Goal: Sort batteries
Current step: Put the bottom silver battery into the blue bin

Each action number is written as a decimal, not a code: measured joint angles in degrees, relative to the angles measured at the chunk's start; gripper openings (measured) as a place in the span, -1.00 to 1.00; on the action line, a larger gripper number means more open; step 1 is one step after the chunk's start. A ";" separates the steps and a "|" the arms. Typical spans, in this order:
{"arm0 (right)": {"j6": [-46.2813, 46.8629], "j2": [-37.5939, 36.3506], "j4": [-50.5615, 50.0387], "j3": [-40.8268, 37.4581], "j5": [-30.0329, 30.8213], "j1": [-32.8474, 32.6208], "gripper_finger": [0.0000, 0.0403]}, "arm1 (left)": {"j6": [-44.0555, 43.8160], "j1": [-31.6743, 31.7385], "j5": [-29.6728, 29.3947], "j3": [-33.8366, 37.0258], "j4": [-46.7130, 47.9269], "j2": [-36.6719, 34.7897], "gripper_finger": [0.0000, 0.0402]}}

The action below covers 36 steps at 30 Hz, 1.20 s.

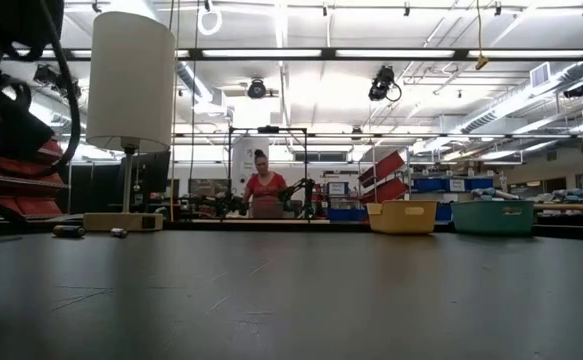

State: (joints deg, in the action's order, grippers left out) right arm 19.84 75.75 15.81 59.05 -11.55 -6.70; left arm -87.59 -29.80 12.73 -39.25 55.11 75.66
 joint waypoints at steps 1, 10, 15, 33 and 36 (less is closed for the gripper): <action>0.08 0.00 0.00 0.00 0.12 0.00 -0.24 | 0.08 0.00 0.23 0.71 -0.57 0.00 -0.05; 0.02 0.00 -0.02 0.02 1.25 0.02 -0.24 | 1.67 -0.42 0.20 2.21 -1.76 0.00 -0.08; -0.33 -0.02 -0.02 0.02 1.42 0.06 -0.24 | 1.85 -2.20 -0.07 2.21 -1.83 0.00 -0.15; -0.94 -0.04 0.00 0.04 1.42 0.17 -0.24 | -0.53 -7.63 -1.07 2.23 -4.61 0.02 -0.20; -0.92 -0.04 0.02 0.04 1.42 0.17 -0.24 | -0.57 -8.28 -0.50 2.95 -4.18 0.03 -0.20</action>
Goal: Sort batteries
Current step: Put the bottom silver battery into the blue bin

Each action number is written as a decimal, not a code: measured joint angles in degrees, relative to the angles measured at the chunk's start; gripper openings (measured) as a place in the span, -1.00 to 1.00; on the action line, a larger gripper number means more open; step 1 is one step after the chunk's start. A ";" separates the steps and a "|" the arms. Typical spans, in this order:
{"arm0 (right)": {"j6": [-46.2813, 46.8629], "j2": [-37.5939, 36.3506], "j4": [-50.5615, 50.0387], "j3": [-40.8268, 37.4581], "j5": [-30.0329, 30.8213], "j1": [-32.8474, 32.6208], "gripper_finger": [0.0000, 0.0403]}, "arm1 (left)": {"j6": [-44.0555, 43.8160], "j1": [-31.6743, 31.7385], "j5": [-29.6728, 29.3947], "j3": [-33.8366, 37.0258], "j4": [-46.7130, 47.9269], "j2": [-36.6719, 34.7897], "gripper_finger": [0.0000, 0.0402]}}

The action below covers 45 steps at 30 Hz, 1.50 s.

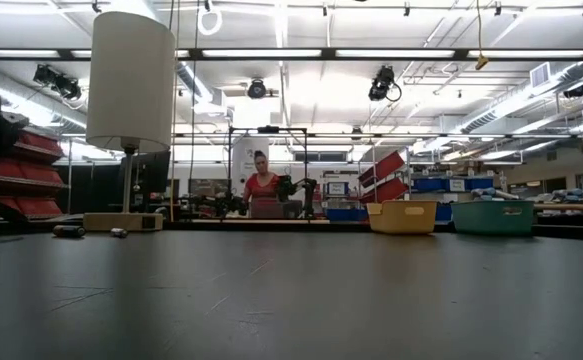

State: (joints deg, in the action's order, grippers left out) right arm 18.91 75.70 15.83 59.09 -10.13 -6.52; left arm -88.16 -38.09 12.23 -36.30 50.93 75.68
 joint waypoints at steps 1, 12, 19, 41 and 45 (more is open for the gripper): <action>0.22 0.00 0.04 0.00 0.00 0.00 -0.24 | -0.02 -0.27 0.33 0.48 -0.17 0.02 -0.20; 0.40 0.00 1.03 0.00 0.00 0.39 -0.24 | -0.63 -0.66 0.03 2.98 -4.72 0.02 -0.20; 0.40 -0.01 1.61 0.00 0.00 0.94 -0.24 | -1.00 -0.66 -0.10 2.93 -4.89 0.45 -0.30; -1.06 0.07 -5.05 0.00 -1.51 3.44 -0.25 | -4.01 -0.72 -7.71 -0.58 -3.10 4.67 -0.82; -1.20 0.07 -8.97 0.00 -1.53 4.08 -0.25 | -3.65 -0.55 -14.83 -2.59 -3.66 4.74 -0.88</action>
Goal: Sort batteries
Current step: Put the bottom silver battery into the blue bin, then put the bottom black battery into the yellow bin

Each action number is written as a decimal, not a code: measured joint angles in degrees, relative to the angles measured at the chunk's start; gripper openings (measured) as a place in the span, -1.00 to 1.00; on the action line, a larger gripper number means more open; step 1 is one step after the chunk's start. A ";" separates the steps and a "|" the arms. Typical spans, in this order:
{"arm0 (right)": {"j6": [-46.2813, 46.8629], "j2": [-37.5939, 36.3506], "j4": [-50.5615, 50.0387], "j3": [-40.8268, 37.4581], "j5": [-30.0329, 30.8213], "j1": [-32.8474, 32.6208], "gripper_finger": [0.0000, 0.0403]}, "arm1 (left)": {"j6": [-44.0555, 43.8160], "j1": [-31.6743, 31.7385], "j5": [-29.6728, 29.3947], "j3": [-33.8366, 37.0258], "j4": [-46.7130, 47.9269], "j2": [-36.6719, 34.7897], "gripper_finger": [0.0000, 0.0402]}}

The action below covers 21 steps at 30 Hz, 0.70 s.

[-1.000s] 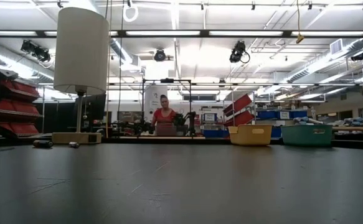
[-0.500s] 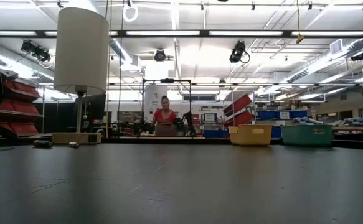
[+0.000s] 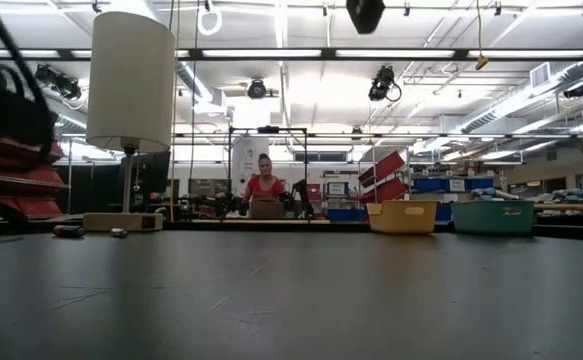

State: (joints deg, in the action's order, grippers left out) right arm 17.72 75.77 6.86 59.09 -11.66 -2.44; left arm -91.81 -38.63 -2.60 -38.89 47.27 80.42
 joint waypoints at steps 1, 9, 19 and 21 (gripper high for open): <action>-0.26 0.00 -1.28 0.00 0.00 0.27 -0.25 | 0.02 0.00 -1.31 -0.69 0.04 0.00 -0.89; -1.84 0.04 -6.72 0.00 -0.49 3.70 -0.25 | 2.88 0.09 -8.73 -5.82 0.54 -0.02 -0.96; -3.33 0.37 -6.05 0.00 -1.95 6.85 -0.25 | 9.11 9.14 -3.66 -16.88 23.97 -0.13 -0.83; -3.94 1.32 -4.24 0.02 -2.48 7.29 -0.25 | 17.58 14.57 -2.28 -18.19 27.08 -0.17 -0.69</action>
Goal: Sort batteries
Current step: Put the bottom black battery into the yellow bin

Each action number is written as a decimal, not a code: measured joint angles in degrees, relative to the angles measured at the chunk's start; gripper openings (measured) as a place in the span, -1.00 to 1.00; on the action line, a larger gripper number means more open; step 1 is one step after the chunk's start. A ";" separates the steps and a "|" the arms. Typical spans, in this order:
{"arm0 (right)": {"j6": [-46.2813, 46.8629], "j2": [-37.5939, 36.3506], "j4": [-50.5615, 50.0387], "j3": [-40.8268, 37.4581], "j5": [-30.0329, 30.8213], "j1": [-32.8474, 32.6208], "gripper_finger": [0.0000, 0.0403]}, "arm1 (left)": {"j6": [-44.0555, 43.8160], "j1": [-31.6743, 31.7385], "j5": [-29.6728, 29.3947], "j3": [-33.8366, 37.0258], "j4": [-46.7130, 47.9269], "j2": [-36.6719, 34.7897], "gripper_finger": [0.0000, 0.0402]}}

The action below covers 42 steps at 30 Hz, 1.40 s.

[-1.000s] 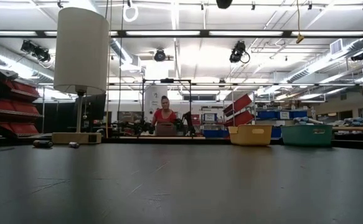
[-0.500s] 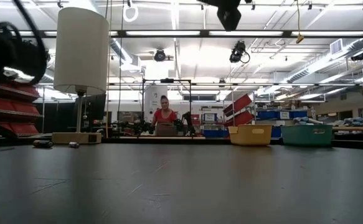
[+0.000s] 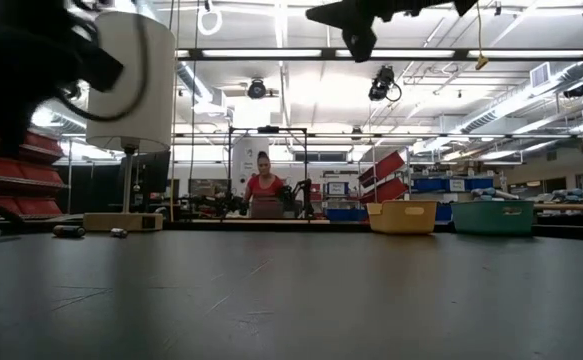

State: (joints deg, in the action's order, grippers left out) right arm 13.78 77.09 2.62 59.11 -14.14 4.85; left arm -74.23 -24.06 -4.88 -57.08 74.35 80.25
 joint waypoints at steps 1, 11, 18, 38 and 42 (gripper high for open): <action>-0.04 0.88 0.68 -0.01 -0.89 0.29 -0.25 | 4.87 3.20 0.24 -0.29 1.43 0.00 -0.60; -3.27 8.42 -8.33 13.24 1.46 -1.57 -0.25 | 46.31 32.49 7.68 1.24 10.20 5.39 -0.05; -4.54 8.95 -10.38 14.51 8.31 -4.75 -0.25 | 65.55 40.79 3.40 1.20 14.35 16.09 -0.08; -1.94 8.93 -15.55 14.51 16.23 -7.36 -0.25 | 78.59 42.54 -1.47 8.15 6.14 25.79 -0.08; -1.92 8.93 -15.46 14.51 16.21 -7.37 -0.25 | 78.60 42.50 -2.59 8.18 5.49 25.79 -0.08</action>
State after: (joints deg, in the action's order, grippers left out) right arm 11.86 86.02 -12.84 73.63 2.07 -2.52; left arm 4.38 18.44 -7.47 -48.89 79.84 106.04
